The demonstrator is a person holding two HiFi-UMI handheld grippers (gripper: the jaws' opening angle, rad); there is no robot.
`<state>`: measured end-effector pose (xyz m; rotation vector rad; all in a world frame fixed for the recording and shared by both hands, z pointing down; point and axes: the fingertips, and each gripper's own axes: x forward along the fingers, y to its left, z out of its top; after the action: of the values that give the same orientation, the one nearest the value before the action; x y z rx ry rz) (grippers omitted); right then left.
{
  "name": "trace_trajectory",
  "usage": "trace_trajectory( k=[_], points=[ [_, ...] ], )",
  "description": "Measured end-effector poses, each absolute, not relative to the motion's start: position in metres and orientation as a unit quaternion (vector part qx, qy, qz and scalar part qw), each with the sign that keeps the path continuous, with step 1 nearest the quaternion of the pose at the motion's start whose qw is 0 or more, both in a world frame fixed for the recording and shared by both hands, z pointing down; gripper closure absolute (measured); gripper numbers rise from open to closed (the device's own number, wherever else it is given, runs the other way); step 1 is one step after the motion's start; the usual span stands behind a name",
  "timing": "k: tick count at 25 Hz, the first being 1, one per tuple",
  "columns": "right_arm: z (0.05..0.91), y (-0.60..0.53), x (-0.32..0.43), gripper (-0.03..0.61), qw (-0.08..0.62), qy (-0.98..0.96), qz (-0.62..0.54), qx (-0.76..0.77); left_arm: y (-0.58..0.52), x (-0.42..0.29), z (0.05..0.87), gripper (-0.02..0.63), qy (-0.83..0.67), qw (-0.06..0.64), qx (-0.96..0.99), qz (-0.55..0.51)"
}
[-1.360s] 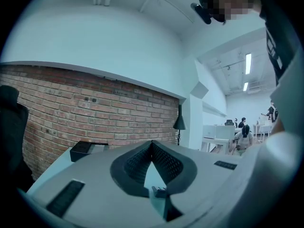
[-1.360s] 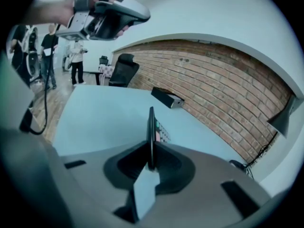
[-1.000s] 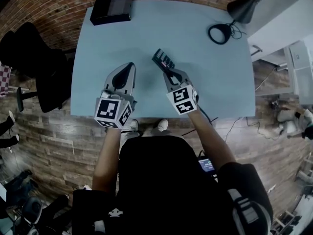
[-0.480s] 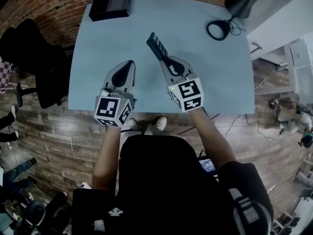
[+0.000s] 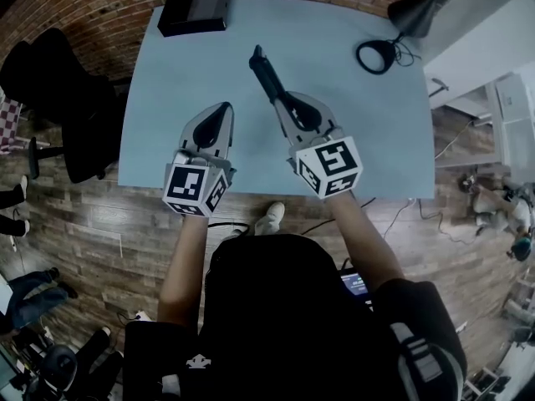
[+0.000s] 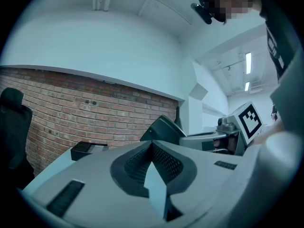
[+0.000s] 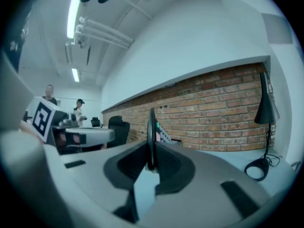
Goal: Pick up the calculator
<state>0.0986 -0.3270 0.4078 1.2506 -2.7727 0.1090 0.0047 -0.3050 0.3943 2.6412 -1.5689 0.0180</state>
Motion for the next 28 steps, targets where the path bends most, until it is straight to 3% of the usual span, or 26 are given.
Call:
trace_trajectory(
  k=[28],
  points=[
    [0.362,-0.242,0.026,0.531,0.016,-0.918,0.022,0.396,-0.215,-0.073,0.364,0.61,-0.529,0.006,0.848,-0.023]
  ],
)
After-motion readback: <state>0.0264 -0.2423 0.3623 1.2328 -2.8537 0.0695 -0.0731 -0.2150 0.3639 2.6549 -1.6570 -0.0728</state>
